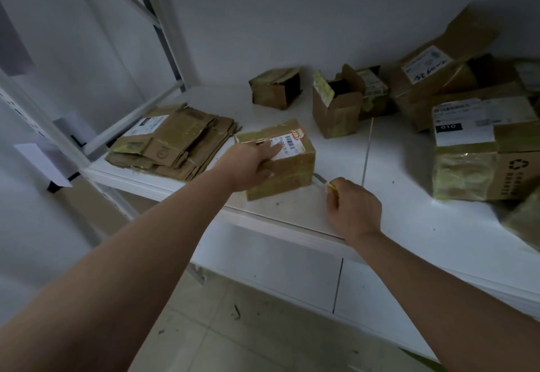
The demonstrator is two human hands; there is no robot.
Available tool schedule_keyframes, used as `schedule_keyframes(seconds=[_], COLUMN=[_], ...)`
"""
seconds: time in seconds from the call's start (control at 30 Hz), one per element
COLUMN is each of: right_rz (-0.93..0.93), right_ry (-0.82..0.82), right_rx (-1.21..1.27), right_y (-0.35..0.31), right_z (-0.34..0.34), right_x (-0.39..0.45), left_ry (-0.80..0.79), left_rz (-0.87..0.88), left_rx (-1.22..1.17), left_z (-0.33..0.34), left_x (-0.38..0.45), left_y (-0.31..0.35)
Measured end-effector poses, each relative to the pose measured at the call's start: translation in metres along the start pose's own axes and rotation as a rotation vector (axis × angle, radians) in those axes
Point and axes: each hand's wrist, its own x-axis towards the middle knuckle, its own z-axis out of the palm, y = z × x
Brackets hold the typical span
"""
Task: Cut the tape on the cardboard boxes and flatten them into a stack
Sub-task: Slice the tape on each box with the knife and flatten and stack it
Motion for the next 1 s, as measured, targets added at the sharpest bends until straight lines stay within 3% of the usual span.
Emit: schedule_keyframes(seconds=[0.1, 0.23, 0.33, 0.43, 0.67, 1.0], right_rz=[-0.079, -0.111, -0.334, -0.462, -0.323, -0.249], right_ry=[0.031, -0.044, 0.081, 0.052, -0.294, -0.352], right_rx=[0.055, 0.003, -0.008, -0.069, -0.195, -0.168], right_y=[-0.005, -0.015, -0.024, -0.032, -0.064, -0.059], right_z=[0.002, 0.000, 0.002, 0.004, -0.005, 0.008], right_x=[0.001, 0.002, 0.003, 0.009, 0.021, -0.015], left_ry=[0.114, 0.169, 0.175, 0.191, 0.141, 0.150], left_rz=[-0.009, -0.022, -0.001, 0.018, 0.058, 0.101], left_rx=[0.004, 0.050, 0.094, 0.122, 0.101, 0.039], left_z=[0.012, 0.018, 0.015, 0.014, 0.018, 0.025], left_x=[-0.002, 0.000, 0.001, 0.003, 0.009, 0.006], left_y=[0.004, -0.002, -0.002, -0.004, -0.021, -0.024])
